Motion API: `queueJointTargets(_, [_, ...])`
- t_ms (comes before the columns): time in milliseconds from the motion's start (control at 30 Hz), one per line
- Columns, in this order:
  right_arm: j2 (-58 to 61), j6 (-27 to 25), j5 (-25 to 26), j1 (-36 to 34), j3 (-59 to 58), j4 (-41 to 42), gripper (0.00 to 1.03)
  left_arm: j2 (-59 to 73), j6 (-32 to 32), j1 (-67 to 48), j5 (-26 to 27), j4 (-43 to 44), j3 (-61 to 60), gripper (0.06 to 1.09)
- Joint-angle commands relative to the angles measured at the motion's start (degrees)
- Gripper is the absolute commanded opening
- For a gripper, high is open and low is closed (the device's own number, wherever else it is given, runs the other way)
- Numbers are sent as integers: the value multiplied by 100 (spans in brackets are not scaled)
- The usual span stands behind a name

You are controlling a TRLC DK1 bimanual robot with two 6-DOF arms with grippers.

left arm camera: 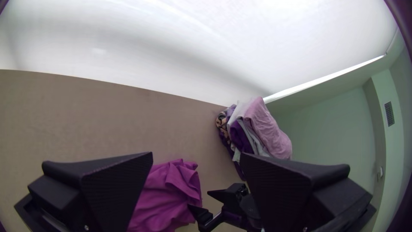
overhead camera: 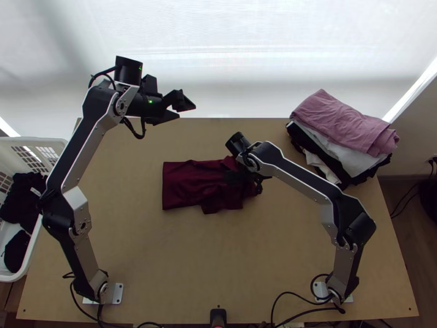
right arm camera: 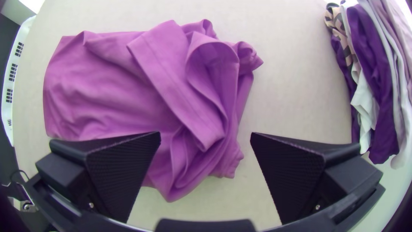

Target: Fold the t-shirt

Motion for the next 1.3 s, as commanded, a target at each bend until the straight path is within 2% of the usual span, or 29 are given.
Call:
queueJointTargets(0, [195,-62,116,-37,-94,168,98,-223,59,113,47,-71,-66,104])
queueJointTargets(467, [573,-70,72,-626,-59,581,98,-205,67,272,47,-71,-22,104])
queueJointTargets(600, [590,-35,-403,-863,-59,608,98,-188,67,280,47,-71,-13,104])
queueJointTargets(767, [582,53,-1457,-1144,-85,608,98,-179,59,280,47,-71,-22,104])
queueJointTargets(867, [599,97,-1826,-1241,-129,599,98,-179,59,280,47,-71,-22,104])
queueJointTargets(1267, [766,132,-2644,-1575,-226,599,98,-214,59,377,47,-97,-22,104])
